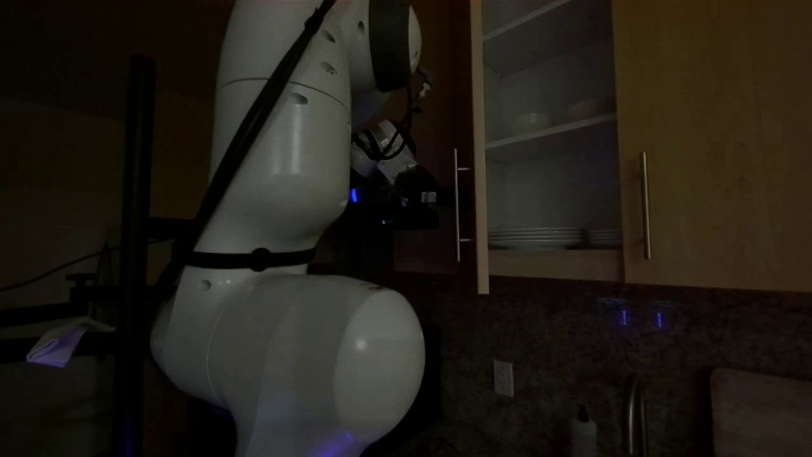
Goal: Open the cabinet door on the right of the hood of the stove
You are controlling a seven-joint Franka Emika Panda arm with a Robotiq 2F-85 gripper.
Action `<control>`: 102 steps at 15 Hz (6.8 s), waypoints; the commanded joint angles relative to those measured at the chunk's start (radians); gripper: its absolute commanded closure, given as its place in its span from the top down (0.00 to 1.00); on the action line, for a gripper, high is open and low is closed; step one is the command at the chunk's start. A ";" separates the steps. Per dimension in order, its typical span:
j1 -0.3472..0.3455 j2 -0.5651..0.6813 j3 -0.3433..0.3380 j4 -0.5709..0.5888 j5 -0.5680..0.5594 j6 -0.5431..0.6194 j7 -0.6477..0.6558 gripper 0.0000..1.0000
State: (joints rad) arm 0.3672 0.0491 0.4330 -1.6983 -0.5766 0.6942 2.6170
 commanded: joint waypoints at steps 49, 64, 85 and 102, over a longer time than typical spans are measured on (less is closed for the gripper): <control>-0.151 -1.123 -0.403 -0.577 -0.041 0.833 -0.761 1.00; -0.332 -1.032 -0.557 -0.651 0.320 1.157 -1.531 1.00; -0.368 -1.090 -0.600 -0.850 0.940 1.546 -2.296 1.00; -0.326 -1.070 -0.612 -0.888 1.081 1.558 -2.433 1.00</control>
State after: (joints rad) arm 0.0176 -1.0250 -0.1742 -2.5605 0.4457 2.2162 0.2596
